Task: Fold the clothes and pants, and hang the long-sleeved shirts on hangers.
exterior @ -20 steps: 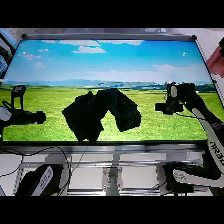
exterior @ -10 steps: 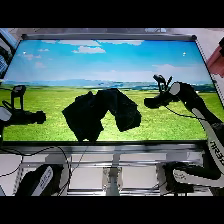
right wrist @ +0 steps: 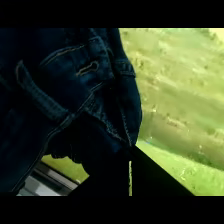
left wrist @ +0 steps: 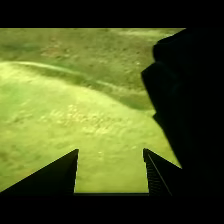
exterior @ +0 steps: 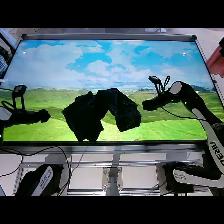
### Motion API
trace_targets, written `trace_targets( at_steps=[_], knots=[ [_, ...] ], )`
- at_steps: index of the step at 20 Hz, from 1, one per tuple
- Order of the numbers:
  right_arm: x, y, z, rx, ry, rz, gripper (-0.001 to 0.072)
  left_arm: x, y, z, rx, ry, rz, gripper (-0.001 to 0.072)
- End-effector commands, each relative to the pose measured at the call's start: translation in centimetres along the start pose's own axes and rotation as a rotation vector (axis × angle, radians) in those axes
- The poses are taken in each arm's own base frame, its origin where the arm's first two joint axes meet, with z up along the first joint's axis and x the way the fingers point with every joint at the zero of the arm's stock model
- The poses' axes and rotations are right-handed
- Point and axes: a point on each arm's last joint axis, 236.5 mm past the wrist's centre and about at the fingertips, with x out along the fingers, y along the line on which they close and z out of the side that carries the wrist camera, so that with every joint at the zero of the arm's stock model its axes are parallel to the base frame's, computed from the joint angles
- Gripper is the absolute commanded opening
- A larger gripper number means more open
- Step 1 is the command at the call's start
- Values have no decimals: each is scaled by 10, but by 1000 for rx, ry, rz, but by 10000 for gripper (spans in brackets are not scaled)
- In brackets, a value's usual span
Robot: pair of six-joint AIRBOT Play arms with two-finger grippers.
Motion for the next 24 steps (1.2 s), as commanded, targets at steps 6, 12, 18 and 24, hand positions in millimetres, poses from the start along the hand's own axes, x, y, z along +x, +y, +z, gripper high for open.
trace_targets(
  at_steps=[6,12,18,24],
  knots=[
    [-68,18,4,-170,-134,-67,22,-5,-46,18,-109,-69,-200,470],
    [-109,36,-17,-220,-202,-92,22,2,-46,8,-118,-40,-205,470],
    [-70,48,-37,-96,-258,19,54,17,-40,-2,-146,-41,-189,469],
    [-63,75,2,26,-396,203,382,51,-46,-9,-241,50,-250,470]
  ],
)
